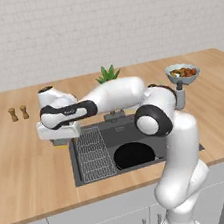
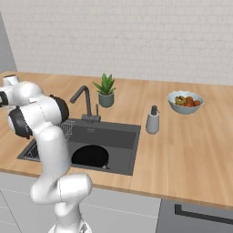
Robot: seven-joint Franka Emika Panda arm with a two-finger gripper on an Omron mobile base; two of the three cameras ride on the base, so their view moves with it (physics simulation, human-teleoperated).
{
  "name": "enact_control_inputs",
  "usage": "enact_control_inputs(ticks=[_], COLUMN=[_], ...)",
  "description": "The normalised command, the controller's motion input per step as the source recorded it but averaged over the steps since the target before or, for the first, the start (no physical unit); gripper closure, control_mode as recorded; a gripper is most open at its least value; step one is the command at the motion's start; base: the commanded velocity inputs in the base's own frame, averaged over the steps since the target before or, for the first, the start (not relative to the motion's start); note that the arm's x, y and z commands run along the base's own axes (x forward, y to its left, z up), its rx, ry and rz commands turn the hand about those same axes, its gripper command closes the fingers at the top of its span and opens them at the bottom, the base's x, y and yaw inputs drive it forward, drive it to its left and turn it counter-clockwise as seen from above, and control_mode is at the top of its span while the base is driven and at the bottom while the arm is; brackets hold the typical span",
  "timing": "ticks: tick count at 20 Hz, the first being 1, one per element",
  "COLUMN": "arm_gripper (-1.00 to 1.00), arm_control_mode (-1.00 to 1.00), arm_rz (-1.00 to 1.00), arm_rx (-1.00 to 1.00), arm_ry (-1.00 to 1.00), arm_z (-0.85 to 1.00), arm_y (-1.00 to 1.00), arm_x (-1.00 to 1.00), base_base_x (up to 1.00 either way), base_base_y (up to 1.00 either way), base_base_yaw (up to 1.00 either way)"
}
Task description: Pick the pan and sponge and place them into the sink. Then turn on the water.
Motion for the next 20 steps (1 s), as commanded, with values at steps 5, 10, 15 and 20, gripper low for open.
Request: enact_control_inputs(ticks=[5, 10, 15, 20], arm_gripper=[1.0, 1.0, 1.0, 1.0], arm_control_mode=[-1.0, -1.0, -1.0, -1.0], arm_rz=[0.07, 0.14, 0.14, 0.14], arm_rx=[0.0, 0.0, 0.0, 0.0], arm_ry=[0.0, 0.0, 0.01, 0.04], arm_z=[0.74, 0.44, 0.17, 0.04], arm_y=[-1.0, -1.0, -1.0, -1.0], arm_x=[-0.73, -0.52, -0.28, -0.18], base_base_x=[0.0, 0.0, 0.0, 0.0], base_base_y=[0.0, 0.0, 0.0, 0.0], base_base_yaw=[0.0, 0.0, 0.0, 0.0])
